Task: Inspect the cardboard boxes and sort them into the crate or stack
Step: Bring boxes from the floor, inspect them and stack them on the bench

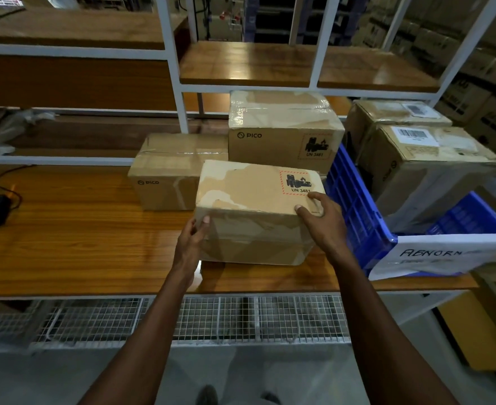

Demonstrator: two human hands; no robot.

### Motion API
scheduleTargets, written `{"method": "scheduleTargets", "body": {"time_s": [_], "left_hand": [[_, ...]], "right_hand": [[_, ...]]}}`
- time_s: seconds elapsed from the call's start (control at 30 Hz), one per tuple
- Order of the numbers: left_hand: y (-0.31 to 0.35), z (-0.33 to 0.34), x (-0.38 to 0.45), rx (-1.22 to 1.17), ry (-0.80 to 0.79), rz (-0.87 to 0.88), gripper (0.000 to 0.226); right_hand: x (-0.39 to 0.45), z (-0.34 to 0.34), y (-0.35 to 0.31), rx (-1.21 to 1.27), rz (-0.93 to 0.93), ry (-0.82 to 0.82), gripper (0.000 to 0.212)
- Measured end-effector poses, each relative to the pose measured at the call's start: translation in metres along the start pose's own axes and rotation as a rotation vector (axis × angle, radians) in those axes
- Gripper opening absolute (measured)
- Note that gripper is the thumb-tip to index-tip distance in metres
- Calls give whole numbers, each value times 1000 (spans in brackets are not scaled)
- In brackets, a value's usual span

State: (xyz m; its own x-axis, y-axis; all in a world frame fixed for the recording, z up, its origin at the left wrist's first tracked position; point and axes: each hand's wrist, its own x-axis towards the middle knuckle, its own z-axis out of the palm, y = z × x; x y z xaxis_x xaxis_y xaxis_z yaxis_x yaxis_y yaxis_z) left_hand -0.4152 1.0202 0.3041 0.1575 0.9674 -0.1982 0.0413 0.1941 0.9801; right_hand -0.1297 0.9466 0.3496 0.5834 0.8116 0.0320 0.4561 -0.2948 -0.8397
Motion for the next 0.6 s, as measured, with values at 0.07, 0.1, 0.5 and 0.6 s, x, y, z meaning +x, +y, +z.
{"method": "scheduleTargets", "body": {"time_s": [0.07, 0.1, 0.5, 0.6], "left_hand": [[15, -5, -5, 71, 15, 119, 68], [24, -8, -7, 113, 33, 172, 69], [99, -3, 7, 544, 37, 665, 30], [120, 6, 21, 533, -60, 572, 30]], "right_hand": [[-1, -2, 1, 52, 24, -22, 55], [-1, -3, 3, 81, 36, -28, 58], [3, 14, 53, 406, 245, -101, 54], [9, 25, 90, 434, 284, -152, 58]]}}
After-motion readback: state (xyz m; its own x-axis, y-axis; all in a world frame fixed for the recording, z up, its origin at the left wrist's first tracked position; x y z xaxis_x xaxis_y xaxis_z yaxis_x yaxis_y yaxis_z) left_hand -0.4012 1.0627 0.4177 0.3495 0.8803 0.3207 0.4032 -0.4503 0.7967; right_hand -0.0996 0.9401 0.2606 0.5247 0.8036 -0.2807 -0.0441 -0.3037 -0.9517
